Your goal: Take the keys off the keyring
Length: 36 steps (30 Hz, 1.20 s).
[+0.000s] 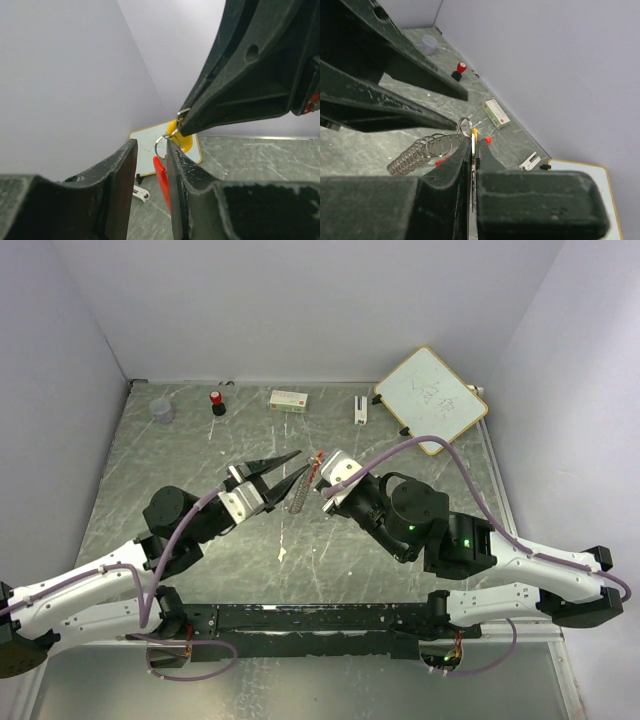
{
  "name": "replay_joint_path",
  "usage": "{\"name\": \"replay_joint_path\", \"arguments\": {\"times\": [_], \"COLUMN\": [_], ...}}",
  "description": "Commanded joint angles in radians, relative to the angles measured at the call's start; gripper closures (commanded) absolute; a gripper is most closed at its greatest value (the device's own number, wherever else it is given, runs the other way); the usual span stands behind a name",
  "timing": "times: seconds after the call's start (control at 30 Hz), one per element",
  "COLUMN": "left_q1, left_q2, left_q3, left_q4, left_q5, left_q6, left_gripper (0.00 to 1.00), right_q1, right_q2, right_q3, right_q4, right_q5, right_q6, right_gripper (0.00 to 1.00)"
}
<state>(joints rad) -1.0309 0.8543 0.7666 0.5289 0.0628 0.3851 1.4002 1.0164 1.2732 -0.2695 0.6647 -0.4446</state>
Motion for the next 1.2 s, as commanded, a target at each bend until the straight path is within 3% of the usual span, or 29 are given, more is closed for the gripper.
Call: {"name": "replay_joint_path", "arguments": {"times": [0.0,1.17], "left_q1": [0.005,0.005], "left_q2": [0.017,0.051], "left_q3": [0.009,0.015], "left_q4": [0.035,0.002], "left_q5": [0.057,0.018], "left_q6": [-0.011,0.028], "left_gripper": [0.59,0.65], "right_q1": [0.003,0.003], "right_q2": [-0.011,-0.043], "right_q3": [0.007,-0.017], "right_q4": [0.016,0.029], "right_q5": [-0.007,-0.058], "right_q6": [0.007,-0.003], "right_gripper": [1.00,1.00]}}
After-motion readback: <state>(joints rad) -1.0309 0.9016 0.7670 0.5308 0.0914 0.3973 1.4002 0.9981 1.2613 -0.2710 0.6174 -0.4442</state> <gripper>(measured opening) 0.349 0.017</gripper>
